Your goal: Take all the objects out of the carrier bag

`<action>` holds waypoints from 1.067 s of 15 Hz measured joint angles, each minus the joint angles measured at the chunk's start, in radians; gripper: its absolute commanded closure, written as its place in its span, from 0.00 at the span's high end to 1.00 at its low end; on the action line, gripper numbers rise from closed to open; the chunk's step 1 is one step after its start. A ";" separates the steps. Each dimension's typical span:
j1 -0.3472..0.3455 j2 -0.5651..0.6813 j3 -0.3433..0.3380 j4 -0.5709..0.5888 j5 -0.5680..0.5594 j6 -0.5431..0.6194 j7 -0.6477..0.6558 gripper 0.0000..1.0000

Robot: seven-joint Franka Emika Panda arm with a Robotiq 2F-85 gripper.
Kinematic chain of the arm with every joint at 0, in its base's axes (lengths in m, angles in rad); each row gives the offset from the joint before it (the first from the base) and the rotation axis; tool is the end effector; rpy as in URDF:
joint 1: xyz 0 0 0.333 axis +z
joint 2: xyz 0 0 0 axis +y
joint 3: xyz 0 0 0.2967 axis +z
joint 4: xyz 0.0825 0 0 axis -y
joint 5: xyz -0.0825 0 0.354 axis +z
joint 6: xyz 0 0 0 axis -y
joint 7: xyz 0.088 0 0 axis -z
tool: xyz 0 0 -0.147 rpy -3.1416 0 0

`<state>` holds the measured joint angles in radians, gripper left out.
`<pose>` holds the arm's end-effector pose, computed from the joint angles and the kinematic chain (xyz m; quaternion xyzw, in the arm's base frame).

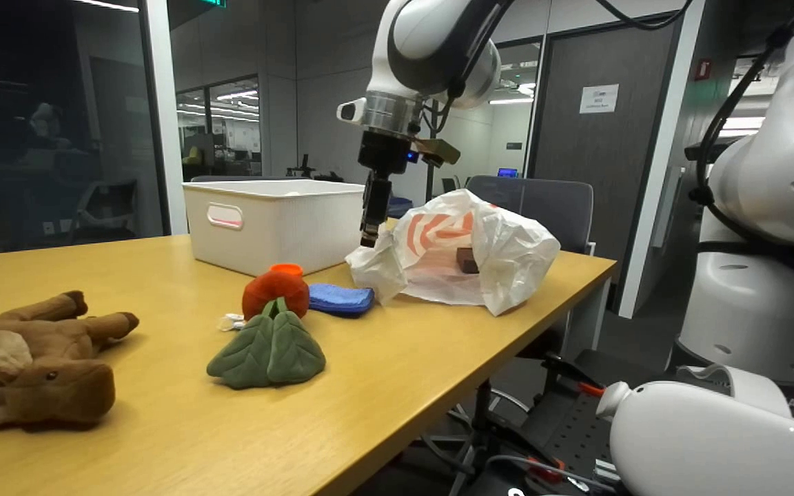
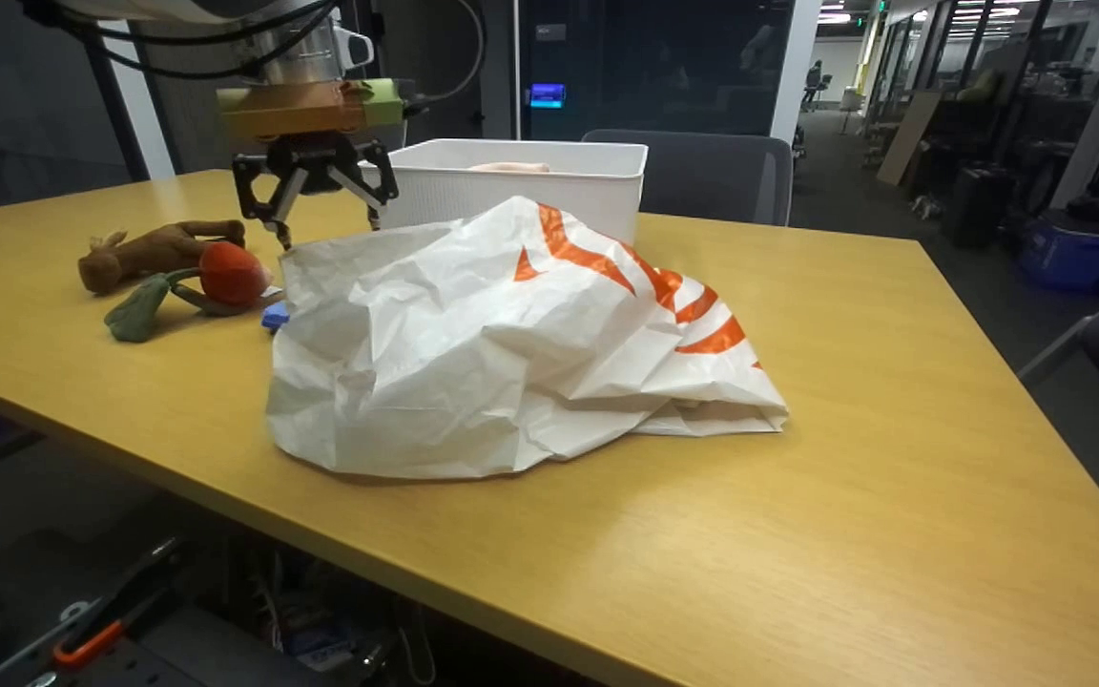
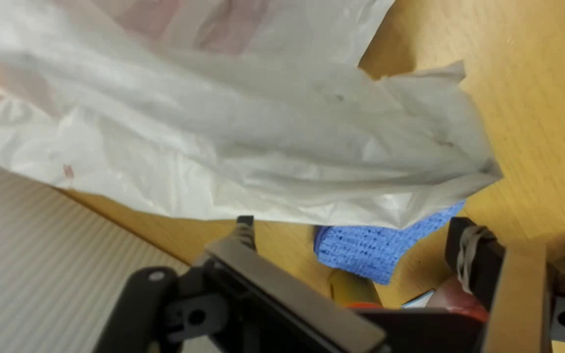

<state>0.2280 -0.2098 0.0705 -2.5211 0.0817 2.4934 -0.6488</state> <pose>0.4290 0.1329 0.3336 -0.8995 -0.4270 -0.0930 0.0040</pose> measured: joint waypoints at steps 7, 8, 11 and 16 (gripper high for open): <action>-0.005 -0.171 -0.029 -0.044 0.138 -0.129 0.096 1.00; -0.008 -0.180 -0.029 -0.056 0.133 -0.145 0.131 1.00; -0.037 -0.183 -0.030 -0.092 0.109 -0.170 0.232 1.00; -0.138 -0.159 -0.032 -0.134 -0.025 -0.168 0.415 1.00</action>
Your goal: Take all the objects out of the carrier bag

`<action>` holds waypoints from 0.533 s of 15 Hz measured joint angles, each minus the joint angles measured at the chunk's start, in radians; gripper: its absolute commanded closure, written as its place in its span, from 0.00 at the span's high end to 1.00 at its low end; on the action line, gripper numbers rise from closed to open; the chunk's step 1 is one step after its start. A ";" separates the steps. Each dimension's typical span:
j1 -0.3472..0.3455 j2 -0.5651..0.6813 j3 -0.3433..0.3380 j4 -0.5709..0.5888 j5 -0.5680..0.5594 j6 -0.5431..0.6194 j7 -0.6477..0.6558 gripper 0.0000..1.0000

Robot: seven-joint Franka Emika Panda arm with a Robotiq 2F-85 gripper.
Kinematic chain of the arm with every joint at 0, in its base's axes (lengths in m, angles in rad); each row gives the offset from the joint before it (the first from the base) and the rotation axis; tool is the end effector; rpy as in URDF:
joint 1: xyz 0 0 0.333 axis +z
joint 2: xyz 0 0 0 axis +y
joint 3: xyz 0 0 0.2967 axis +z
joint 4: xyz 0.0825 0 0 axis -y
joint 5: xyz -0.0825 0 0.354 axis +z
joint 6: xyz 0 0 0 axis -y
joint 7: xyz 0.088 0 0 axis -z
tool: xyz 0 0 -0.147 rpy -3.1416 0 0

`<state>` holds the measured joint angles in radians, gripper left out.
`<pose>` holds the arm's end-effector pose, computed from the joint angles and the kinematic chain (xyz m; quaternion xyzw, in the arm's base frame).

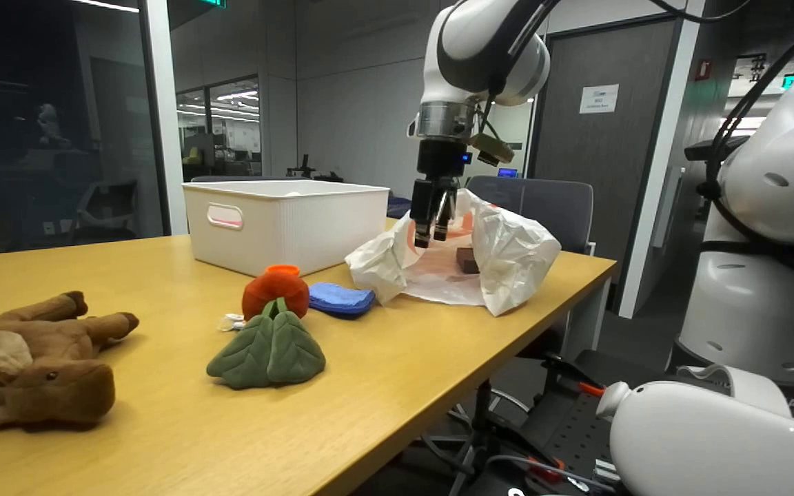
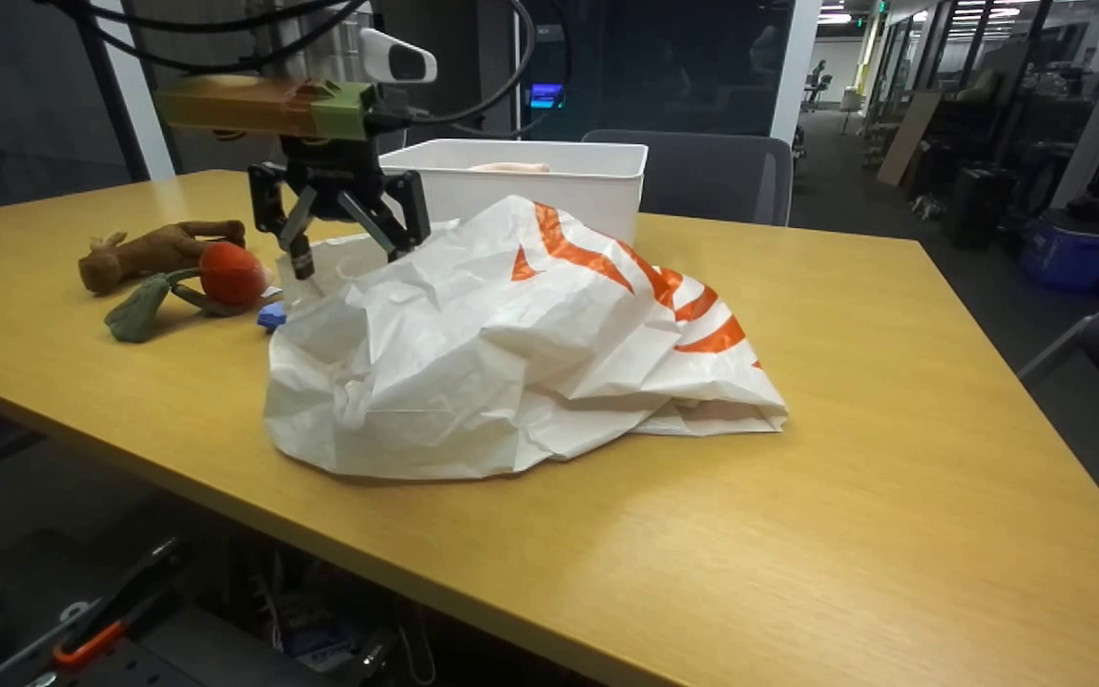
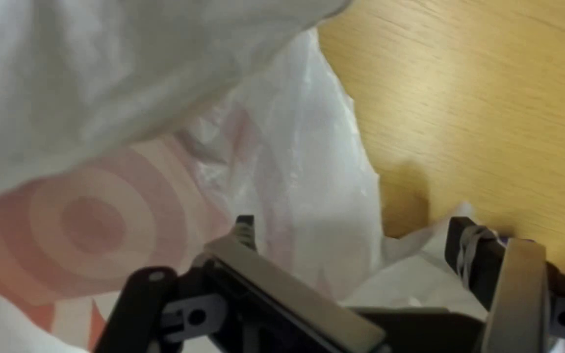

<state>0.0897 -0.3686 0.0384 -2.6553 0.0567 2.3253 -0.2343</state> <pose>0.3816 0.0507 0.3258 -0.9868 -0.1603 -0.0200 0.0130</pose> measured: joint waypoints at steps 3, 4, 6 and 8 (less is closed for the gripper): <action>-0.081 0.044 -0.008 0.001 -0.085 0.019 0.100 1.00; -0.098 0.063 -0.015 0.003 -0.093 0.022 0.114 1.00; -0.120 0.100 -0.029 0.009 -0.098 0.037 0.130 1.00; -0.130 0.133 -0.033 0.016 -0.107 0.055 0.145 1.00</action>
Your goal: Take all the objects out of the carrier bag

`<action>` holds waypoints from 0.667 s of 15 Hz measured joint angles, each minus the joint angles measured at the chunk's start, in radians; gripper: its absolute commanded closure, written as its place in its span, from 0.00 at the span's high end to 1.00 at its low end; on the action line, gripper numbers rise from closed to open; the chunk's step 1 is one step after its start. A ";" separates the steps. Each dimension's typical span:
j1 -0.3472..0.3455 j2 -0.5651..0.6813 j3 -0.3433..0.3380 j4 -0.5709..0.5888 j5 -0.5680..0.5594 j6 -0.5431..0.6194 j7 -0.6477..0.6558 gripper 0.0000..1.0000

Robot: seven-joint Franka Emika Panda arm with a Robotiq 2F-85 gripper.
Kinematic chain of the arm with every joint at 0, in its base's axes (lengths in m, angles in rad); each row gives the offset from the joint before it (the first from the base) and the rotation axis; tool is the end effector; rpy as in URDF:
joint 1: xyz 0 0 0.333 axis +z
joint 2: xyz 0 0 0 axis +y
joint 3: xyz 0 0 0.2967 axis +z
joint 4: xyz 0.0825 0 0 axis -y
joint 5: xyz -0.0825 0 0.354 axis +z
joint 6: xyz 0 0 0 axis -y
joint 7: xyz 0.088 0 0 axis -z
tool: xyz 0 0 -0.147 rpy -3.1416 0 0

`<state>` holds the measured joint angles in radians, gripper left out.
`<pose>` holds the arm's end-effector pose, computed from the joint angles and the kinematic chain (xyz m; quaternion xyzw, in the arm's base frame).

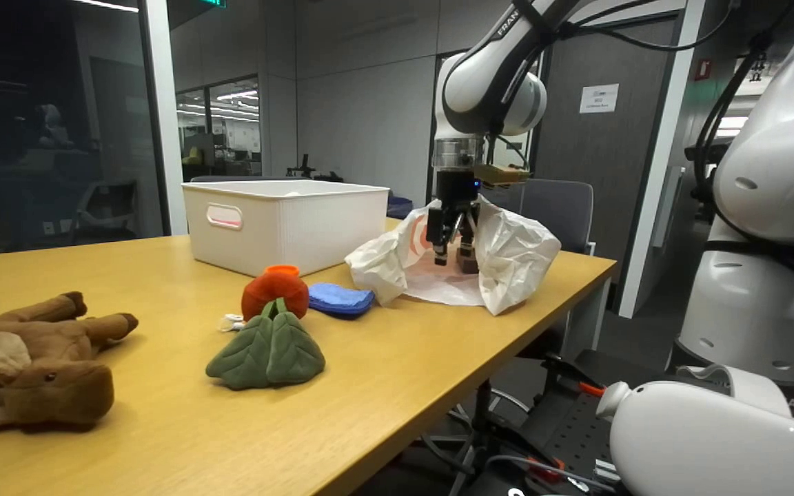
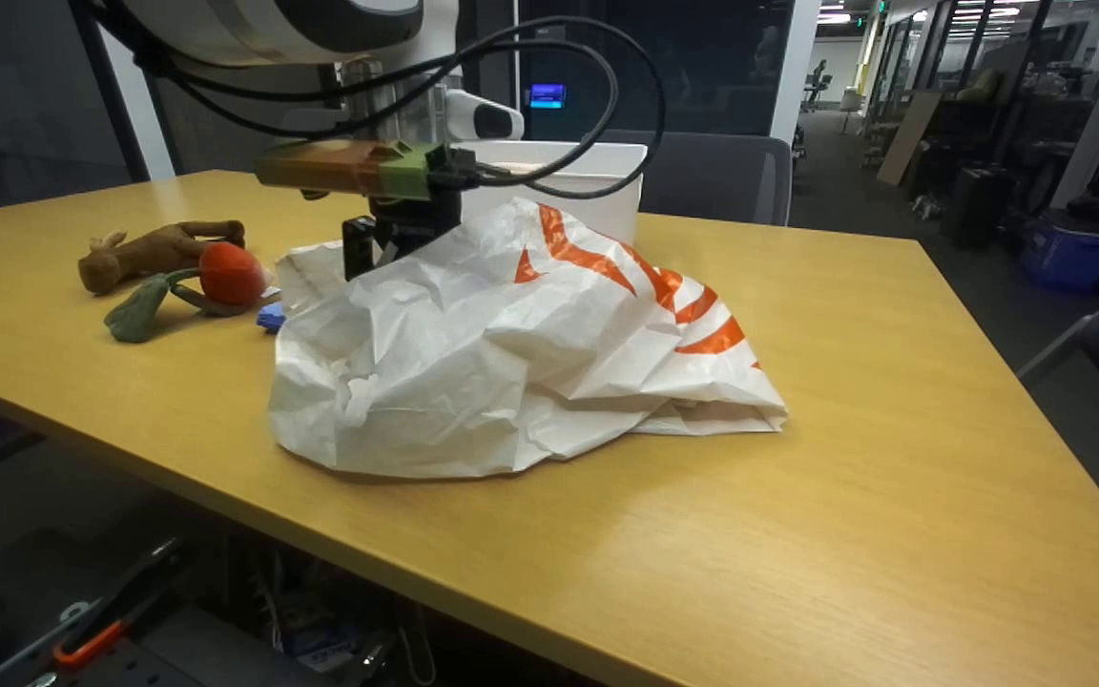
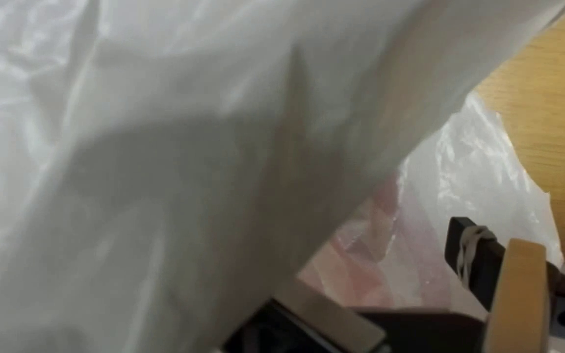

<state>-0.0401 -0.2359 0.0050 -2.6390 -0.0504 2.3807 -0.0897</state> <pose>0.3946 -0.0159 0.2856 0.9987 0.0456 -0.0123 0.0170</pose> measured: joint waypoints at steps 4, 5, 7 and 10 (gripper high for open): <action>-0.035 0.056 0.001 0.016 -0.186 0.054 0.167 1.00; -0.049 0.066 0.002 0.020 -0.252 0.064 0.222 1.00; -0.075 0.085 0.002 0.031 -0.369 0.074 0.328 1.00; -0.094 0.113 -0.001 0.048 -0.446 0.073 0.436 1.00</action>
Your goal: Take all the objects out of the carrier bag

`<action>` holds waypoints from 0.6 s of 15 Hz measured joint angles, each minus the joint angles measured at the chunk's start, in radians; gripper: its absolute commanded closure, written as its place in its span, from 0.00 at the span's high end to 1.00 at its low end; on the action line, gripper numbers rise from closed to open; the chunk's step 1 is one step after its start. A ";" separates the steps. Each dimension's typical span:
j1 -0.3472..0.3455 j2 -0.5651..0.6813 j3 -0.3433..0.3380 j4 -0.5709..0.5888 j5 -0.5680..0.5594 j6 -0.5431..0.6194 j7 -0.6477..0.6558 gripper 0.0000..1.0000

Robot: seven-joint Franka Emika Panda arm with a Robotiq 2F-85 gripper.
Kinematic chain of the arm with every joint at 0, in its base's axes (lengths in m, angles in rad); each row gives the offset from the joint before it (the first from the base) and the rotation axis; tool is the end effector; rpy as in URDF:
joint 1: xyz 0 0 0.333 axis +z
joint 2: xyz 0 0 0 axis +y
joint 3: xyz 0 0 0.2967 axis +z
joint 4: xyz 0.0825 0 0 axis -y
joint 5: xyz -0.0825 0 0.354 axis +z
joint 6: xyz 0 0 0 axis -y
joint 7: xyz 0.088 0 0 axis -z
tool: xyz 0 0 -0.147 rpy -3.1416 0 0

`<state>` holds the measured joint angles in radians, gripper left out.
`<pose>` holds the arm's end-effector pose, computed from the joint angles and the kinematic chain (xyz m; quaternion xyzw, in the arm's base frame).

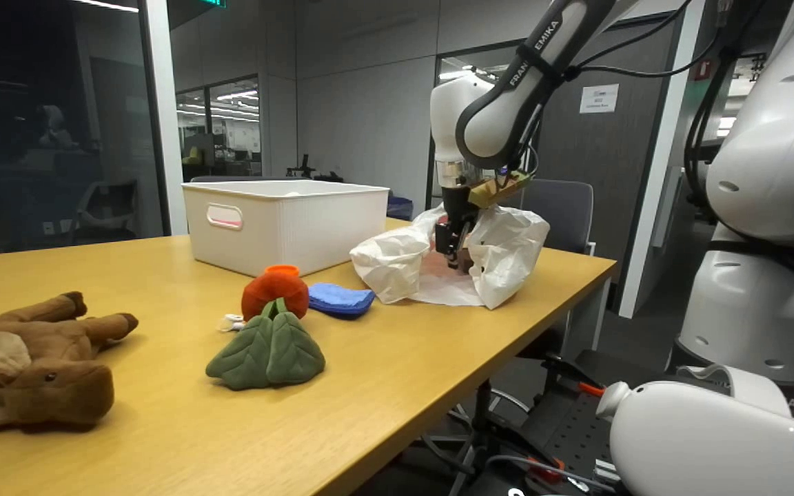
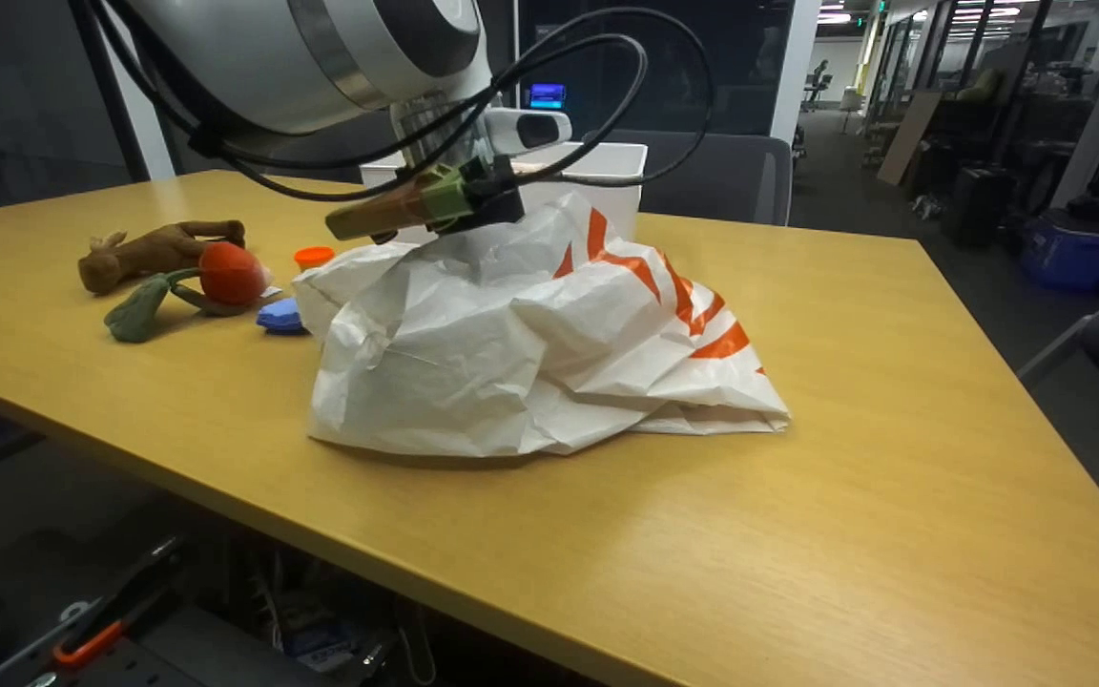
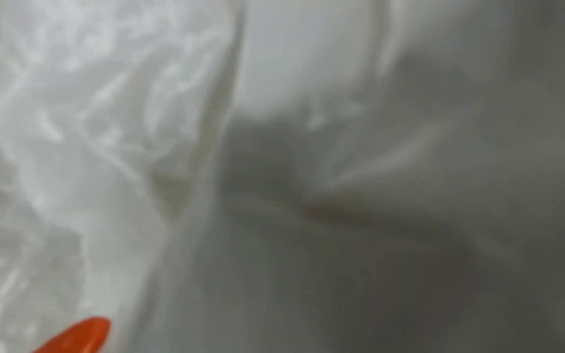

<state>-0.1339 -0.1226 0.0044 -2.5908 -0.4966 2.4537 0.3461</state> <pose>0.4140 -0.0661 0.2659 0.9870 -0.0427 0.0097 0.1548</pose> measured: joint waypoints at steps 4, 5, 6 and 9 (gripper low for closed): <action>-0.002 0.051 -0.026 0.027 0.023 0.042 0.044 1.00; -0.004 0.065 -0.038 0.036 0.023 0.059 0.056 1.00; -0.008 0.080 -0.050 0.045 0.022 0.075 0.070 1.00; -0.018 0.119 -0.090 0.074 0.022 0.102 0.119 1.00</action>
<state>-0.1515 -0.0034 -0.0853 -2.5167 -0.4747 2.5561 0.4648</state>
